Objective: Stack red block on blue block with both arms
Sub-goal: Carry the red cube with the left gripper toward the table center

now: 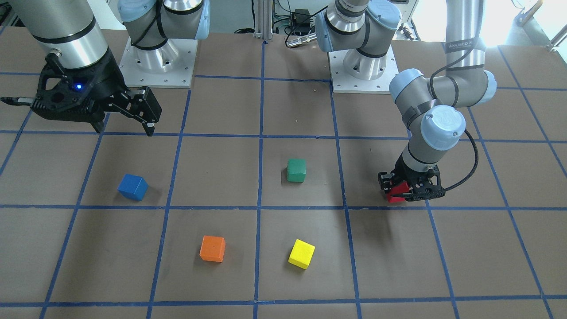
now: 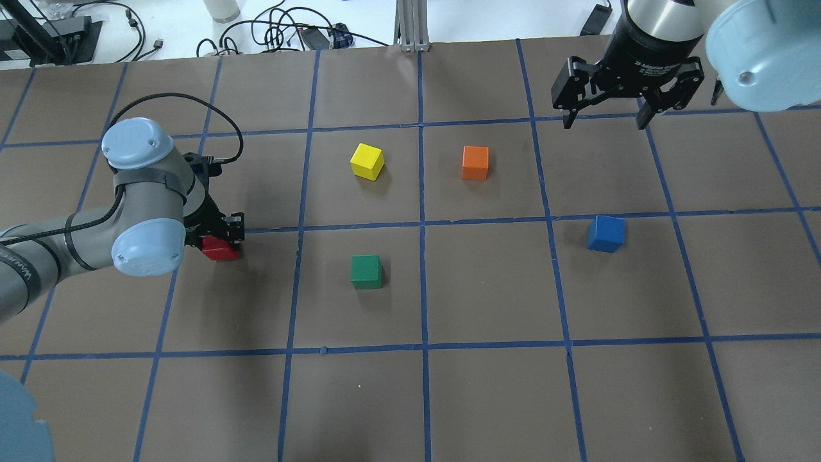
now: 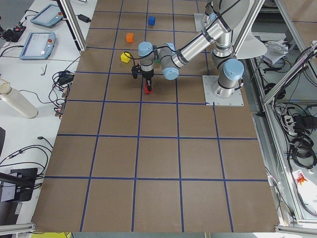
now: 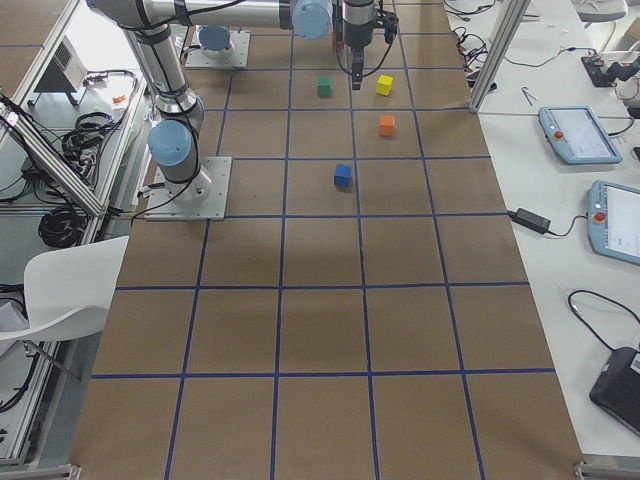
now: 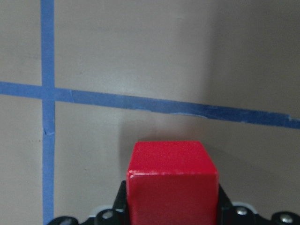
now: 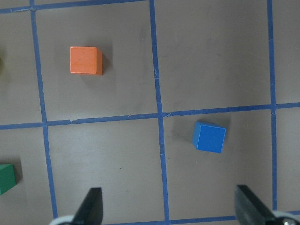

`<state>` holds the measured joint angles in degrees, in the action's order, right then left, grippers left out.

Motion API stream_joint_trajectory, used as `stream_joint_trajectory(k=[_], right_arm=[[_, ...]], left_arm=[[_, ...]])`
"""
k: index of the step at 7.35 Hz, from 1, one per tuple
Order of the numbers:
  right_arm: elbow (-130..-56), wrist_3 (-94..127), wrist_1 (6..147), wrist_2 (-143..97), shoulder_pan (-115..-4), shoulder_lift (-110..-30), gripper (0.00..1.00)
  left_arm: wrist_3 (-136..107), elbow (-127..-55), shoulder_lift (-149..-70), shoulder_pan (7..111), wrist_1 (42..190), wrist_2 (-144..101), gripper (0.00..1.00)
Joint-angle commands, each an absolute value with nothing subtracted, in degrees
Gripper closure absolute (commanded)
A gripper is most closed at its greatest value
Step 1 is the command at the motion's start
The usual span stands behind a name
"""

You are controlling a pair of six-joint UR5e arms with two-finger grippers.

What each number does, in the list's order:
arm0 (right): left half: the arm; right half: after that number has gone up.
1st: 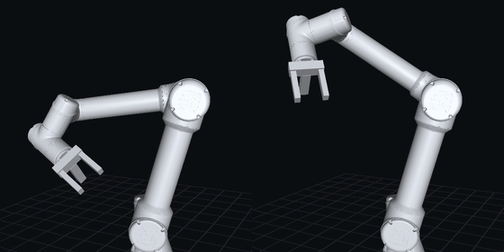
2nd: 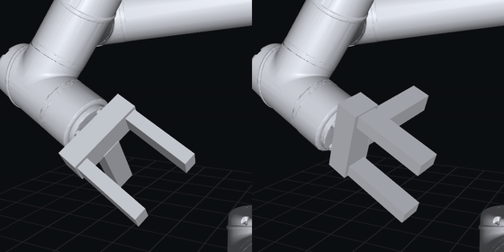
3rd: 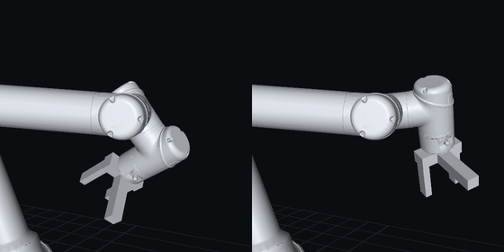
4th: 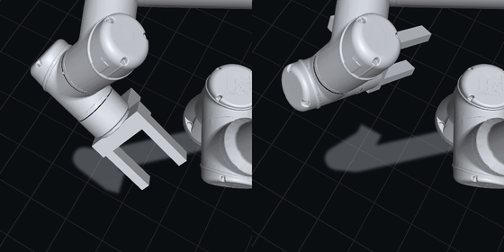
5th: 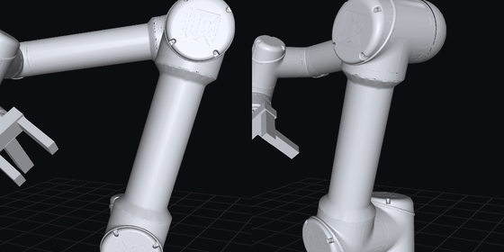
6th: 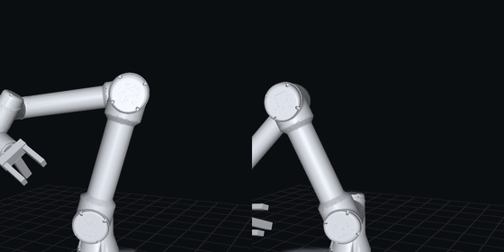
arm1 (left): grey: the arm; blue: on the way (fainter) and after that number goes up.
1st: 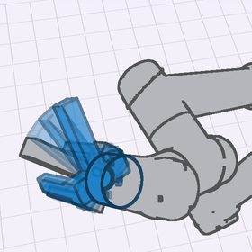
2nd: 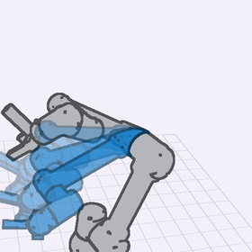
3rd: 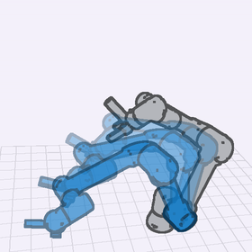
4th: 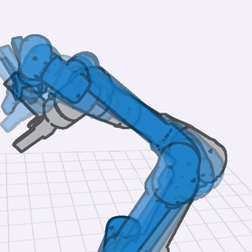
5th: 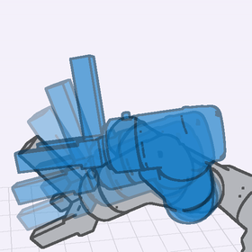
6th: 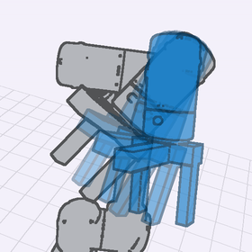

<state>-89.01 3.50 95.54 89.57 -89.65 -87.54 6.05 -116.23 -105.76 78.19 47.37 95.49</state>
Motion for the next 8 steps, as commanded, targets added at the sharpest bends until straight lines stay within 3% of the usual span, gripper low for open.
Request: stream_joint_trajectory(k=[1, 4, 8], right_arm=[[-89.0, 3.5, 95.5, 89.6, -89.6, -87.5, 0.00], [-89.0, 3.3, 95.5, 89.6, -89.6, -87.5, 0.00], [-89.0, 2.9, 95.4, 89.6, -89.6, -87.7, 0.00]], left_arm=[[5.5, -106.4, -104.4, 84.2, 56.7, 95.3, 0.89], [-4.2, -98.5, -103.7, 97.7, 64.7, 91.6, 0.89], [-22.6, -96.5, -107.3, 111.9, 64.7, 84.6, 0.89]])
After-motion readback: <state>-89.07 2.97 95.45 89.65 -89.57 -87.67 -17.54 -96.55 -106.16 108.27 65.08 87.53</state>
